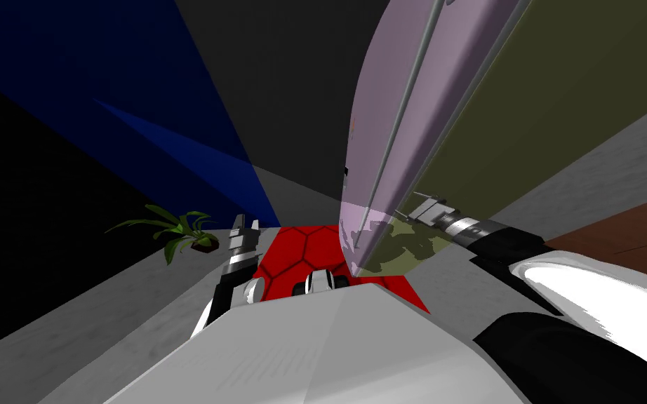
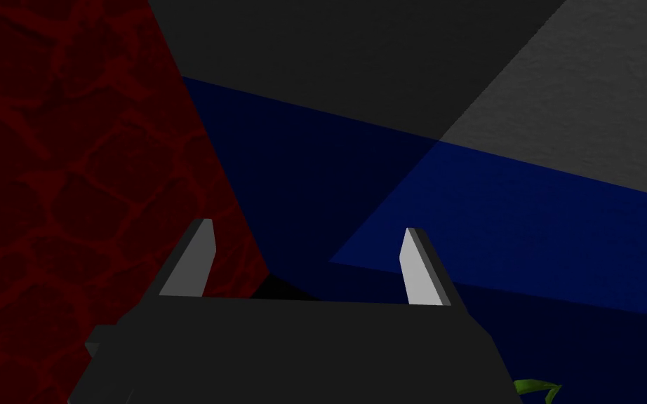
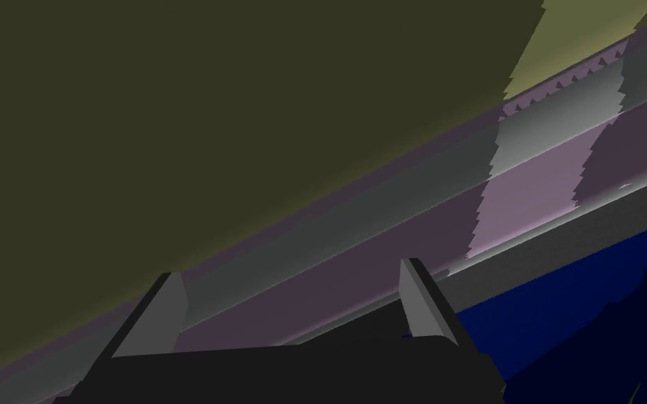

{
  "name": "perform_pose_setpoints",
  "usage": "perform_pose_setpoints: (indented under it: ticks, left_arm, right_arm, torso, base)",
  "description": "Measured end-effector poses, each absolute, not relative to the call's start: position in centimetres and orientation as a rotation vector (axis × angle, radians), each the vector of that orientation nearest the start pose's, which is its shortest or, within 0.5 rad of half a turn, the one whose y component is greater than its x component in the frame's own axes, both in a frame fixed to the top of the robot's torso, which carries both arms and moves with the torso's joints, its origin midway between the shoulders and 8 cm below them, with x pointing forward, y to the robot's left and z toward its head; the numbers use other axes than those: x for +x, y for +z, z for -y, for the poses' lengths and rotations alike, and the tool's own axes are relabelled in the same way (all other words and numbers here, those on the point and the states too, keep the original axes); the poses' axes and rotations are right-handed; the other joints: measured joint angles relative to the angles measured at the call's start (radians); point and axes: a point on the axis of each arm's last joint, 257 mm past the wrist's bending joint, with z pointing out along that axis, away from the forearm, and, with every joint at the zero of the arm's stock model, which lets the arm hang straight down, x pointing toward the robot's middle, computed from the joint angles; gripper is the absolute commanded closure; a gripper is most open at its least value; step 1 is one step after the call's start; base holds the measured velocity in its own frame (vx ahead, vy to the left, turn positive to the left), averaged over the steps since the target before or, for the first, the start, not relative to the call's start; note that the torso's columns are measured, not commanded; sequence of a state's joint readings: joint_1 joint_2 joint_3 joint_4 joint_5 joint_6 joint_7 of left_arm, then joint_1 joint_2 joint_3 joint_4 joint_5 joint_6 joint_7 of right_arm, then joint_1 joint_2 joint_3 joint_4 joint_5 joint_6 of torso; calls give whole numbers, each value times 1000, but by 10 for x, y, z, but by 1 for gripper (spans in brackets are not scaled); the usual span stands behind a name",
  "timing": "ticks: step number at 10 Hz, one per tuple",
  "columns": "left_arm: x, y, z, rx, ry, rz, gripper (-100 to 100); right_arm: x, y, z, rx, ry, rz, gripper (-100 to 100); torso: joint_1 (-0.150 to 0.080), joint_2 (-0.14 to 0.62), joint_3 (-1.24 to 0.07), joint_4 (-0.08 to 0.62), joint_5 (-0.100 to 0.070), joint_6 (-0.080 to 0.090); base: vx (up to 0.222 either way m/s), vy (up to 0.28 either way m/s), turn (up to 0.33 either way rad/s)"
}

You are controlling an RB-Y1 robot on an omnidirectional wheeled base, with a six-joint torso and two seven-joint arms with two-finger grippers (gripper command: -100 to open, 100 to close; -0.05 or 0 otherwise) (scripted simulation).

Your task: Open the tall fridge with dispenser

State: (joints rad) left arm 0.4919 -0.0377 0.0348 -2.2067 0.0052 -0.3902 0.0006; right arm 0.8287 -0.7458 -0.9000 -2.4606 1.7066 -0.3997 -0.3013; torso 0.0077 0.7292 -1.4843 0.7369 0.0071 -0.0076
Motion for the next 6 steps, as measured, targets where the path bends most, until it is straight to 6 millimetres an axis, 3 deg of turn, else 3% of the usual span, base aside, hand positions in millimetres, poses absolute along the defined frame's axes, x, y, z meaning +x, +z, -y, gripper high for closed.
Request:
perform_pose_setpoints:
  ticks: [6]
  left_arm:
    - [371, -29, -302, -830, -1231, -690, 0]
  right_arm:
    - [332, 48, 448, -986, -993, -1368, -100]
  torso:
    - [5, -6, -5, -1, 4, -5]
  base:
    - [24, 46, -4]
